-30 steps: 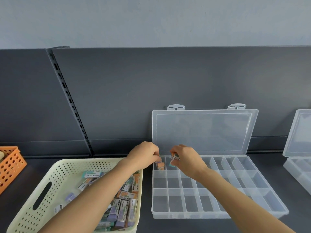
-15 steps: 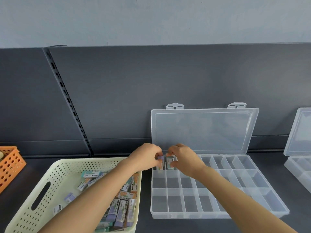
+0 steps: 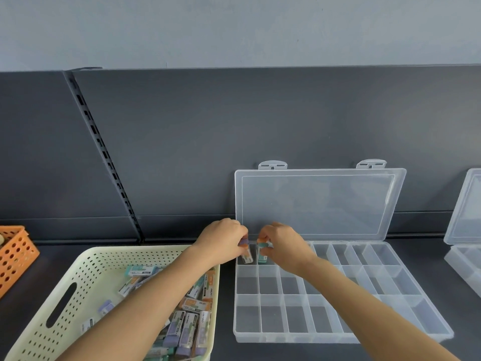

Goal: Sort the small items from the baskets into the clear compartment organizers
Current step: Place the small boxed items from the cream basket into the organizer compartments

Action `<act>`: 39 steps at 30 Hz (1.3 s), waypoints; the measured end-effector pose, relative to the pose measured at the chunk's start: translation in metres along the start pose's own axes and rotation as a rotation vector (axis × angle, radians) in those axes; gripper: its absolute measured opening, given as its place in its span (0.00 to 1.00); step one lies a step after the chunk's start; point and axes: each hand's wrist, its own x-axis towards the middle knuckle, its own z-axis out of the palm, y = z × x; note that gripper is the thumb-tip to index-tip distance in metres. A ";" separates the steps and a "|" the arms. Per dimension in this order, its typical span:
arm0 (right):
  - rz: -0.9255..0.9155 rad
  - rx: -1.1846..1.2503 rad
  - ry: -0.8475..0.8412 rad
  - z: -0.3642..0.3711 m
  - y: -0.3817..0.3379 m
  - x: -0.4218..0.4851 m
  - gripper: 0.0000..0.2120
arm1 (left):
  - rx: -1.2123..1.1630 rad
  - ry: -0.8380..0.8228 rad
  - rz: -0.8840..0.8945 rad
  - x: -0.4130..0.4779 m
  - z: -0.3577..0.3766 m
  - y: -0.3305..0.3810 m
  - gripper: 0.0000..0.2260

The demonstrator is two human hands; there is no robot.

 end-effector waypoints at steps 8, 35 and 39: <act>-0.003 -0.028 -0.027 0.000 0.000 0.002 0.11 | -0.030 -0.008 -0.019 -0.001 0.005 -0.001 0.09; -0.008 -0.031 0.026 -0.005 -0.003 -0.009 0.11 | 0.052 0.011 -0.088 -0.011 -0.010 0.004 0.18; -0.008 0.007 0.042 -0.016 -0.008 -0.012 0.16 | -0.012 0.037 -0.109 -0.030 -0.026 -0.006 0.23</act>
